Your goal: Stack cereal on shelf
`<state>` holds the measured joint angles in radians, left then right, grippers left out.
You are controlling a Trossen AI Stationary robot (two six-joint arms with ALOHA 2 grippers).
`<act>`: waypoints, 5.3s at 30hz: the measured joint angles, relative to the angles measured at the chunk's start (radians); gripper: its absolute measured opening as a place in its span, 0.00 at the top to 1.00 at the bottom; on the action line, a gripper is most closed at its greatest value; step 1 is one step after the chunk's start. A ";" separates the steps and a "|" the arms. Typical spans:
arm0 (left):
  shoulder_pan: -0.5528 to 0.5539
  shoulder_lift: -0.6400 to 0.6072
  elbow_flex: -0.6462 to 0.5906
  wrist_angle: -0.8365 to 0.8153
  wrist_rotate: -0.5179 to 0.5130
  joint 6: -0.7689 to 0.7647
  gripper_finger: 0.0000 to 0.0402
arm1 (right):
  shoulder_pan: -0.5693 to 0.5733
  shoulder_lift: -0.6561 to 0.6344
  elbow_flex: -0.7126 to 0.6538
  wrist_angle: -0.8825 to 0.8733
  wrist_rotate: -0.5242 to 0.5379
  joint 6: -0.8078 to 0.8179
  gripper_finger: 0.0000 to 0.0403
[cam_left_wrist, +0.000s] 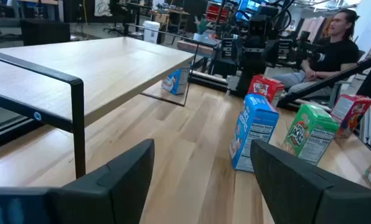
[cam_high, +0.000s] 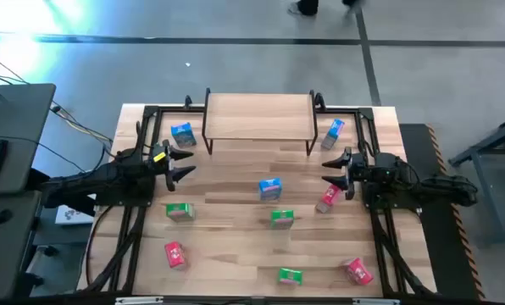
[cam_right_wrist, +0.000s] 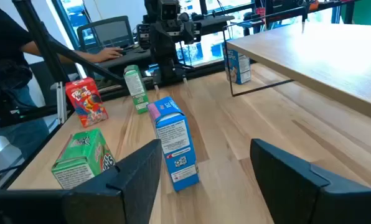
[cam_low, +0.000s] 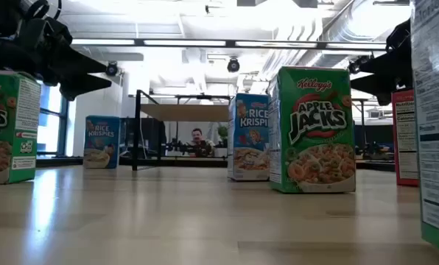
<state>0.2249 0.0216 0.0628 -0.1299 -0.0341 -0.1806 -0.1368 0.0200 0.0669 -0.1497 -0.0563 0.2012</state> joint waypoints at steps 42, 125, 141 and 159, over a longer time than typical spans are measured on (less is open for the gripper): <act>0.000 0.000 0.000 0.000 0.000 0.000 0.36 | 0.000 0.000 0.000 0.000 0.000 0.000 0.41; 0.000 0.205 0.377 -0.154 -0.244 0.038 0.36 | 0.000 0.000 0.000 0.000 0.000 0.000 0.41; 0.209 0.903 1.040 -0.960 -0.252 0.147 0.36 | 0.000 0.000 0.000 0.000 0.000 0.000 0.41; 0.543 1.190 1.179 -1.154 -0.066 0.505 0.35 | 0.000 0.000 0.000 0.000 0.000 0.000 0.41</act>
<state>0.7683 1.2111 1.2419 -1.2842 -0.0997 0.3248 -0.1368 0.0200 0.0673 -0.1497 -0.0563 0.2016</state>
